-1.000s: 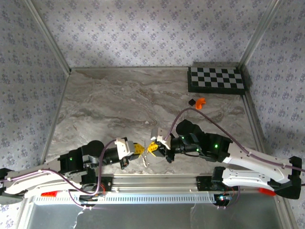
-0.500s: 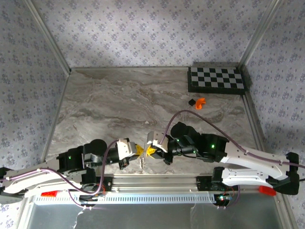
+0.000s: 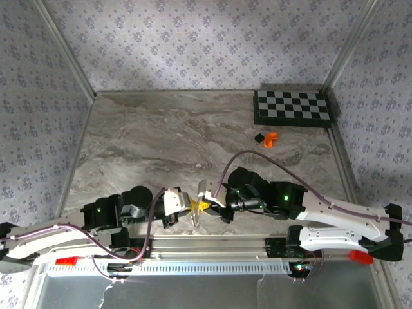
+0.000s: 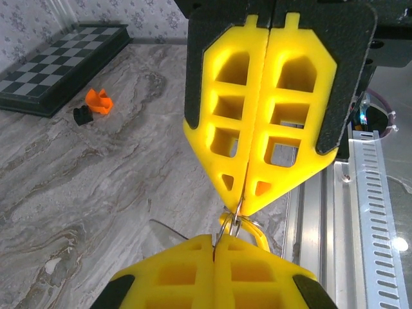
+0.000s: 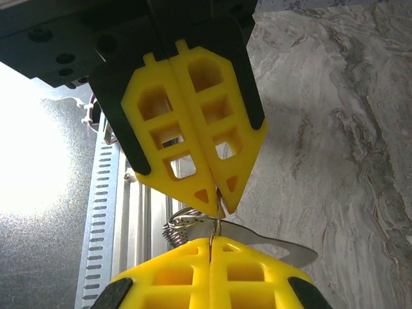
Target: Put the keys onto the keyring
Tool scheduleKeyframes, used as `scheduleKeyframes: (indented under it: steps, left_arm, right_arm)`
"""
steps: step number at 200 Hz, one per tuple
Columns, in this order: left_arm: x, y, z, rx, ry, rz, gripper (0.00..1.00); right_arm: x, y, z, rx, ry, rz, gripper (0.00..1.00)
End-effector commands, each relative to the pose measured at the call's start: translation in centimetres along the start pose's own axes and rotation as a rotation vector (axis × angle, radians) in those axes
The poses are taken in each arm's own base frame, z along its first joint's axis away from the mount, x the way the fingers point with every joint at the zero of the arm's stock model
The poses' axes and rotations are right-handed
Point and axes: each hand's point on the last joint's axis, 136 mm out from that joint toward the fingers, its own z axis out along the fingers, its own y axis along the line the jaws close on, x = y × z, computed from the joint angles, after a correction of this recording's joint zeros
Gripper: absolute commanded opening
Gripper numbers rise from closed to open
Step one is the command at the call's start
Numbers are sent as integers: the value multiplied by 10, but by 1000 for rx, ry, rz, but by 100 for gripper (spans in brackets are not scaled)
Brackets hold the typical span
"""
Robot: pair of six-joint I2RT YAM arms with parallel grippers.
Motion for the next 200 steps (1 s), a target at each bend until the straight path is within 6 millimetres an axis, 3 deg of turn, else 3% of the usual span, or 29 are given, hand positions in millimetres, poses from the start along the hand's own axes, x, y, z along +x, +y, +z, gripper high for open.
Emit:
scheduleKeyframes:
  steps: [1,200]
  left_arm:
    - [-34,8,-8,-36,-92,4,0]
    - [-46,-2,-12,33,-163,-76,0]
  right_arm:
    - [-23,9,-4,-35,-62,-35,0]
    - [-5,7,6,1,-33,-85,0]
